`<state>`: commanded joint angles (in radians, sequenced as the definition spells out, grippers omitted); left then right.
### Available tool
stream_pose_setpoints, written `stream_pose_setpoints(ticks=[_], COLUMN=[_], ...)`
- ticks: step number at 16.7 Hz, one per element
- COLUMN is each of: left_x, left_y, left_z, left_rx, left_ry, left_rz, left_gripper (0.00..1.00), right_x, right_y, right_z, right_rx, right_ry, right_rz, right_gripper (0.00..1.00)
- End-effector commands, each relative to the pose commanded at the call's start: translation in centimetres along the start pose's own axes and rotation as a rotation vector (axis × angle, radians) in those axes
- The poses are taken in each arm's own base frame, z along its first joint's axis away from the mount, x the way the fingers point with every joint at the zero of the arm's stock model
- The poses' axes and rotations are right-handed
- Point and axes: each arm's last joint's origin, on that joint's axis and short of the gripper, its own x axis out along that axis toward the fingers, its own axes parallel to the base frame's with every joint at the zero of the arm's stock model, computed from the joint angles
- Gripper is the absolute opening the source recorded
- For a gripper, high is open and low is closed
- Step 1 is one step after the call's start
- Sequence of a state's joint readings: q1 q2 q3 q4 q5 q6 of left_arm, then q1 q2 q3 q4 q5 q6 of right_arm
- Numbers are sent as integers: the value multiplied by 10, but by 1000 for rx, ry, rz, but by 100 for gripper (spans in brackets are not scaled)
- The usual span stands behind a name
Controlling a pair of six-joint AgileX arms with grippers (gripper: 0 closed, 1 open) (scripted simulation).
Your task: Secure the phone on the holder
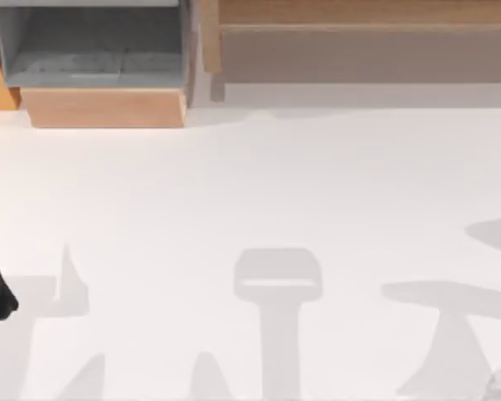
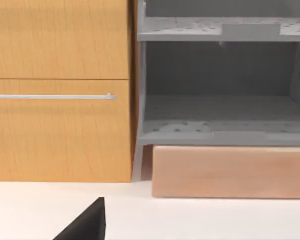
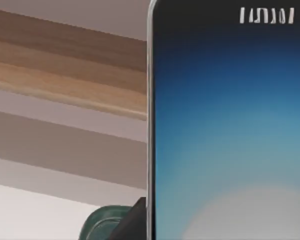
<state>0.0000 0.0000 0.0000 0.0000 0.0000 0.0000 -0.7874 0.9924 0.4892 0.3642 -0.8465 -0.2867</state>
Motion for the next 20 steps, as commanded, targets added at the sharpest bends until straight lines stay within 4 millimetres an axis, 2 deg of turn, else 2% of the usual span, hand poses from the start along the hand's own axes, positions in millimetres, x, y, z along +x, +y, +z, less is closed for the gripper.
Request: stream_pose_setpoints(ticks=[3,6,8,14,16,20], left_x=[0,0,0,0,0,0], left_y=[0,0,0,0,0,0], left_z=[0,0,0,0,0,0], left_rx=[0,0,0,0,0,0], left_ry=[0,0,0,0,0,0], left_rz=[0,0,0,0,0,0], left_gripper=[100,100,100,100,100,100], right_x=[-12,-6,9,58,68,70], right_y=[-4,-6,-5,12,12,11], right_z=[18,19,9,-41,-45,-45], right_rx=[-95,-111,-71,143,165,170], right_ry=[-70,-86,-62,107,123,126], right_rz=[-110,-142,-105,110,145,152], right_gripper=[0,0,0,0,0,0])
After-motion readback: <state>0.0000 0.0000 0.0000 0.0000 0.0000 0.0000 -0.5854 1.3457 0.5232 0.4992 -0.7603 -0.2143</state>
